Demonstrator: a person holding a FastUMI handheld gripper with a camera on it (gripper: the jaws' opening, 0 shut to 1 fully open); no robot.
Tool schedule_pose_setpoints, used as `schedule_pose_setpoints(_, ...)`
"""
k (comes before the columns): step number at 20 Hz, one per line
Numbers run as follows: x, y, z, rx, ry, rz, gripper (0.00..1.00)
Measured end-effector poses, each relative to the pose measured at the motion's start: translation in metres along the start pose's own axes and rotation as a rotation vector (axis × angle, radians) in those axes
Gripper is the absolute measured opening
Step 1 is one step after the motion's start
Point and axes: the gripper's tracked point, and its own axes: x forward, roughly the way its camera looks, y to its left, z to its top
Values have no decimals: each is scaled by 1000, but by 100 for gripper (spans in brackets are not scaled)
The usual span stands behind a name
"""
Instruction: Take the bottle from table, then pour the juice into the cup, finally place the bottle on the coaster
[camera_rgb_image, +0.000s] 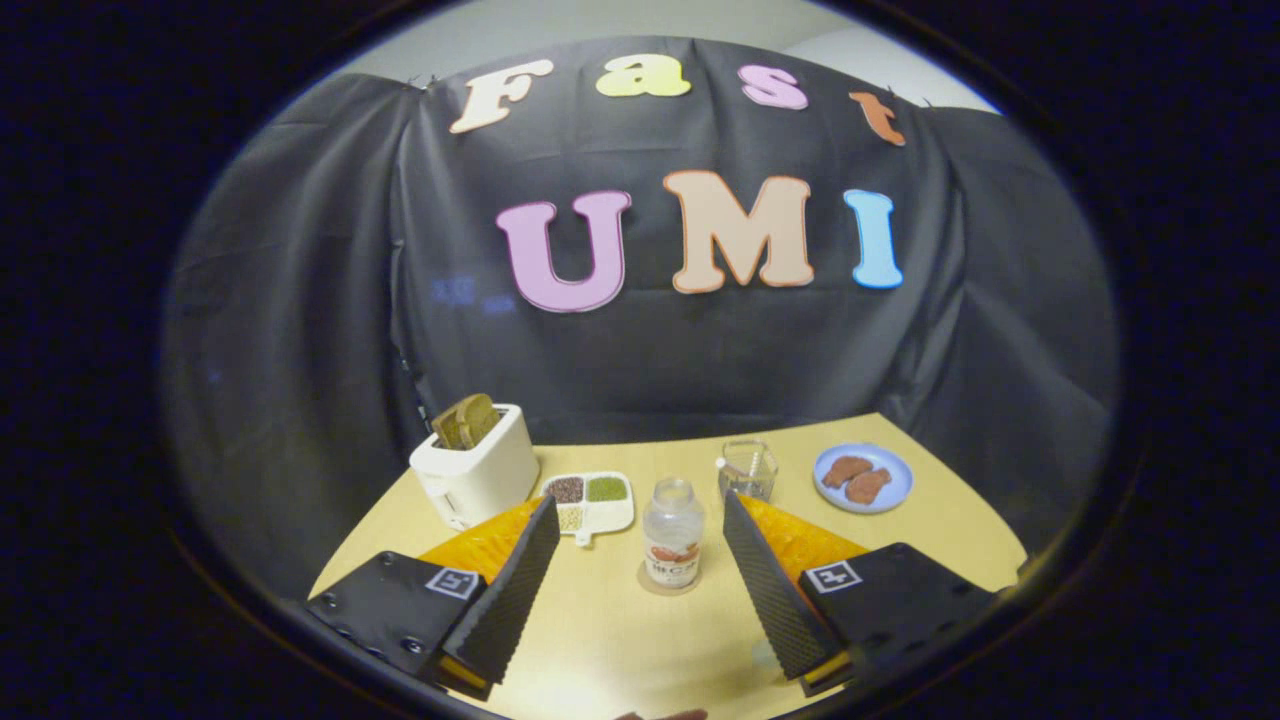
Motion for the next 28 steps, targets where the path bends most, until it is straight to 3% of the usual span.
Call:
schedule_pose_setpoints(10, -53, -19, 109, -11, -159, 126, 100)
schedule_pose_setpoints(28, -99, -48, 109, 3, -160, 164, 100)
